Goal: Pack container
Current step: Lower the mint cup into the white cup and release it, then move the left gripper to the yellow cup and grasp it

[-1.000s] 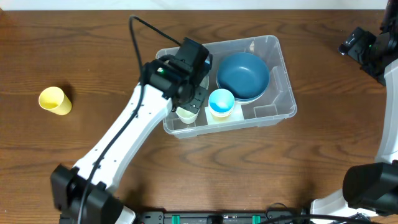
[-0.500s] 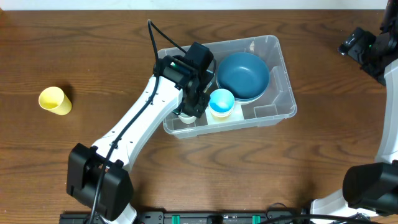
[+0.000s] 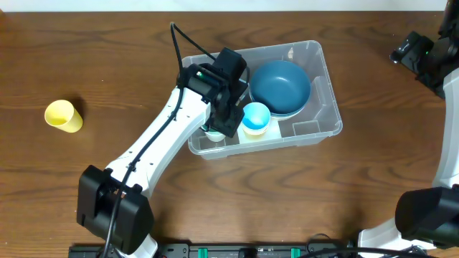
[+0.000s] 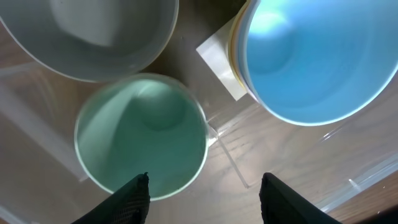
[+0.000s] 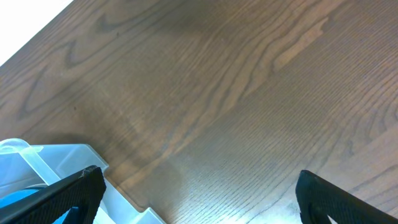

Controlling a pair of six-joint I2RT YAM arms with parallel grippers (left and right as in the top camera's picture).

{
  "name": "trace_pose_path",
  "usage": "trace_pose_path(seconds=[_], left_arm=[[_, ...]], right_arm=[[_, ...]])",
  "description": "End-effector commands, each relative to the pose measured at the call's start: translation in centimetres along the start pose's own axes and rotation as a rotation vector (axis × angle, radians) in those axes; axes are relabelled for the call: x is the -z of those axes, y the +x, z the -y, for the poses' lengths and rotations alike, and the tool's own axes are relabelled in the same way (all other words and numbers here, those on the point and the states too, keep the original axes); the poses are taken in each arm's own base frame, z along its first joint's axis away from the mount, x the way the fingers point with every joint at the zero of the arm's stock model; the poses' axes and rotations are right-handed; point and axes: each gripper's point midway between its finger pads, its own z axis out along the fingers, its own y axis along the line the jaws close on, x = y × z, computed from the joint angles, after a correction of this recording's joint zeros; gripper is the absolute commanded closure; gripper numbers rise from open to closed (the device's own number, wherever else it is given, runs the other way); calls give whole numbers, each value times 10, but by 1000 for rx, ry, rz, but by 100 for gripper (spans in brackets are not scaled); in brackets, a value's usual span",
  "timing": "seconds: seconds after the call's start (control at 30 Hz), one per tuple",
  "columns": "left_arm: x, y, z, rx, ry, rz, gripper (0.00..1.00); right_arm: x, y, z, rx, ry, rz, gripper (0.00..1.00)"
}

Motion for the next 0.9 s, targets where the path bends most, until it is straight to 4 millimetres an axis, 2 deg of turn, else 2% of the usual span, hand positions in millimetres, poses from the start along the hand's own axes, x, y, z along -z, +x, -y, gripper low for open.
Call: trace_pose_path(seconds=[0.0,0.13,0.3,0.47,0.57,0.7,0.87], left_arm=[[1,0,-5,6,-1,3,43],[25,-6,-21,93,-8,62,44],[81,-7,-50,199,-31,210,44],[140,17,-98,352,-129,360,39],[162,35,-131,449,-201,410,37],[173,65,-190,619,-354,401,33],[164,95,-258,919,-439,375,33]], right_arm=[[-2,-1,4,-17,15,0,1],[-2,-1,4,-17,15,0,1],[-2,-1,4,-17,15,0,1],[-3,-1,4,-17,15,0,1],[-2,-1,4,-17,15,0,1],[-2,-1,4,-17,15,0,1],[-3,-1,4,-17,15,0,1]])
